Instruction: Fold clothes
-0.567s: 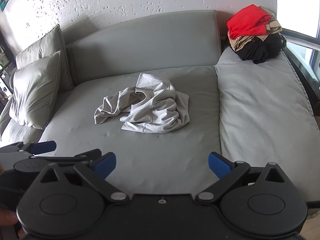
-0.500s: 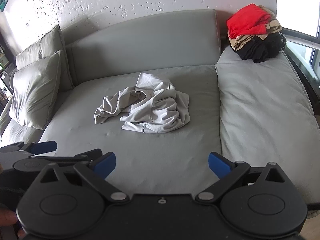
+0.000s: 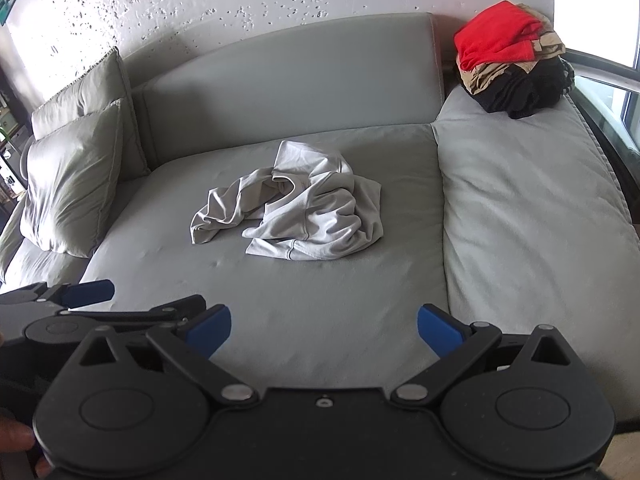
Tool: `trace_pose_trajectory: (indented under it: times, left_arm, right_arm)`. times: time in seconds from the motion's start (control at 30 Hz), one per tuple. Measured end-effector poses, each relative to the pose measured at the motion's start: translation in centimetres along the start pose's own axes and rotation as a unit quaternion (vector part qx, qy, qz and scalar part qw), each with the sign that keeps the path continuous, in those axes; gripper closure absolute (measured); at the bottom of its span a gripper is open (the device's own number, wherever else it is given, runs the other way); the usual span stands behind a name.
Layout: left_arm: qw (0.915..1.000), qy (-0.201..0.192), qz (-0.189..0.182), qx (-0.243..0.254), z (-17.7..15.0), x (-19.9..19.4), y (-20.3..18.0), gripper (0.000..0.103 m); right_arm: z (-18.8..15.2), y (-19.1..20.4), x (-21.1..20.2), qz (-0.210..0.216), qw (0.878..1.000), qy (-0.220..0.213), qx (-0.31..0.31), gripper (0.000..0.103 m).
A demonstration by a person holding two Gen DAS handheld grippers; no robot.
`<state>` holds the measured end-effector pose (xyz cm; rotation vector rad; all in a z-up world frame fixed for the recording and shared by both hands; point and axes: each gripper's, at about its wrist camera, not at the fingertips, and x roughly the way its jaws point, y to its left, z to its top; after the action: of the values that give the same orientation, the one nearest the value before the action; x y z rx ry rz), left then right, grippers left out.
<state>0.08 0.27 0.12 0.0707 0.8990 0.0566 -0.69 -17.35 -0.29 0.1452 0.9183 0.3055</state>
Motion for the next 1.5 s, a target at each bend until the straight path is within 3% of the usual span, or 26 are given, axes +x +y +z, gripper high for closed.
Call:
trace_pose_trajectory:
  times: [1.5]
  left_arm:
    - [0.9999,0.007,0.008,-0.003,-0.21,0.3,-0.24,0.002]
  right_arm:
    - [-0.14,-0.12,0.19,0.001,1.0,0.006,0.007,0.002]
